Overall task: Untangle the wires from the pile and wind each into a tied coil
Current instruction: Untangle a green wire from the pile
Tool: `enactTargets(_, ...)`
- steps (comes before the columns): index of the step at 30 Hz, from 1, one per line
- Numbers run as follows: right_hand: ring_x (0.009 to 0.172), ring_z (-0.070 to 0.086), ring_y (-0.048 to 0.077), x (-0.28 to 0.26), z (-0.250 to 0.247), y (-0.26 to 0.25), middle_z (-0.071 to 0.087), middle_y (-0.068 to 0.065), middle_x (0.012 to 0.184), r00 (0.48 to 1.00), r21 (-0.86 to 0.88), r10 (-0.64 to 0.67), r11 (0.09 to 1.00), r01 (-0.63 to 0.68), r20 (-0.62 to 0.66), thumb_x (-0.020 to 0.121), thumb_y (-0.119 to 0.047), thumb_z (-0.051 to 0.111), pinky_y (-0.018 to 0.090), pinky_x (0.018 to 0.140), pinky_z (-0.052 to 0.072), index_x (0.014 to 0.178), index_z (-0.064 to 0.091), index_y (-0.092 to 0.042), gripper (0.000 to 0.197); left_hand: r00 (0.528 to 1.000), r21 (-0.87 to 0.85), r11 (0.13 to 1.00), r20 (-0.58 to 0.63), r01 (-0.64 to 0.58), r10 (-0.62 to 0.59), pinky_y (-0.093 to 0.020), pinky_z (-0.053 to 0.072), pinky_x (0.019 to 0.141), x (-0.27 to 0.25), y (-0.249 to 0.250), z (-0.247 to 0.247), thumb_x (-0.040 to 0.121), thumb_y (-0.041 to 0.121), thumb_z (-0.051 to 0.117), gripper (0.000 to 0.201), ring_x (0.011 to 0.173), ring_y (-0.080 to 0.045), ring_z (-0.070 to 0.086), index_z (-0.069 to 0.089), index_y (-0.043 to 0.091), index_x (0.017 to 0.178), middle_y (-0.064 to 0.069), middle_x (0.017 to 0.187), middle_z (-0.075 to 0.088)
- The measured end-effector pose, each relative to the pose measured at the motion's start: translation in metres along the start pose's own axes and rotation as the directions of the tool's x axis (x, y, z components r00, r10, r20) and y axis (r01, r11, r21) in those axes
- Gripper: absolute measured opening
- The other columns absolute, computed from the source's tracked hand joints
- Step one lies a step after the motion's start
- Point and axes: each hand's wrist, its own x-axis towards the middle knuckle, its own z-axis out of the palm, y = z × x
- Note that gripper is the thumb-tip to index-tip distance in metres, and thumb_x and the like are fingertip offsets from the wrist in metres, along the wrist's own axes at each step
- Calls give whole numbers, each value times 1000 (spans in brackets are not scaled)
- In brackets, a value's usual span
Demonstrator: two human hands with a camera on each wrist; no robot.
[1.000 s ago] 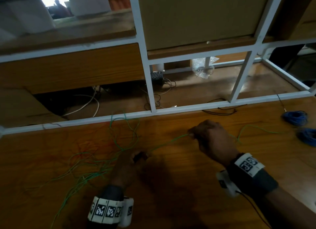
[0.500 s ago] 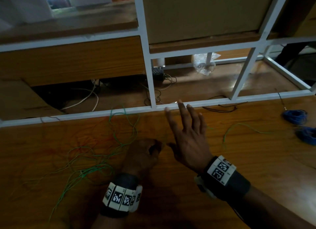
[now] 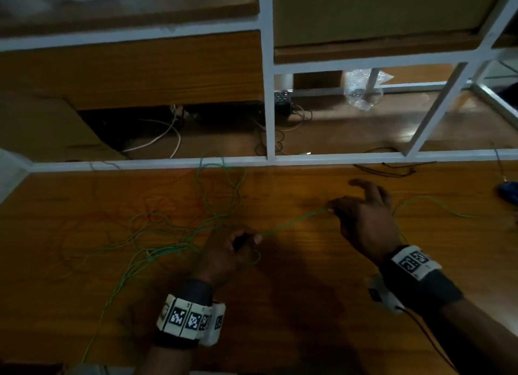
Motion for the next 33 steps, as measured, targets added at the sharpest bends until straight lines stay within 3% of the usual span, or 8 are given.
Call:
enactTargets(5,156,4,40,-12,15,-52,27,3,167,930,-17,-136,989,150,341,88,-65,63,71,118,12,161,23,-26,92,990,183,974,-17,-135,141,-6,41,63,4,3,5,94,30,66,8,74,9,59,73,31,94,26,83,62)
enactTargets(9,139,45,44,-2,30,-96,73,5,122,924,170,-367,922,347,106,89,-26,72,70,105,38,130,64,-21,43,988,164,974,1,-154,156,-20,46,75,10,5,7,92,23,67,13,86,-1,59,74,19,102,18,95,63)
enactTargets(12,118,57,38,17,26,-81,74,-5,97,947,236,-320,920,312,-2,75,-7,69,58,87,47,107,74,-26,38,993,-47,993,-61,-108,105,-19,50,66,4,-7,-2,88,24,73,4,77,-1,66,74,28,88,18,81,71)
enactTargets(17,101,60,39,35,18,-31,72,5,94,968,236,-210,942,237,-135,78,-1,61,56,80,48,104,75,-15,33,995,-26,999,-90,47,-49,-36,54,76,-16,-43,-25,74,56,66,32,85,-17,69,76,28,86,0,90,75)
enactTargets(19,98,60,38,42,22,-14,75,9,94,988,185,-121,973,137,-99,83,-7,60,55,83,48,102,76,-17,26,980,-12,994,-167,109,-109,-41,54,76,-18,-54,-35,74,58,67,21,83,-20,69,74,38,78,-2,86,75)
enactTargets(26,141,37,46,26,31,-102,58,7,145,938,67,-307,952,300,161,86,-35,75,67,107,37,143,52,-21,63,982,274,960,-159,-54,101,-34,54,72,-10,-46,-30,84,50,51,38,84,-18,68,76,26,98,2,90,74)
enactTargets(30,131,46,37,22,51,-150,71,-6,120,882,208,-429,897,390,196,87,-8,64,59,102,39,121,64,-43,49,982,329,938,-110,-111,154,-35,54,77,-3,-28,-24,84,35,53,35,89,-22,68,75,16,102,-4,98,74)
enactTargets(33,108,57,38,34,49,-126,72,1,98,928,271,-366,902,335,72,80,-5,65,54,84,47,106,75,-32,39,971,72,996,-228,-53,68,-30,55,74,-7,-40,-32,84,33,66,16,86,-13,70,76,29,95,3,95,76)
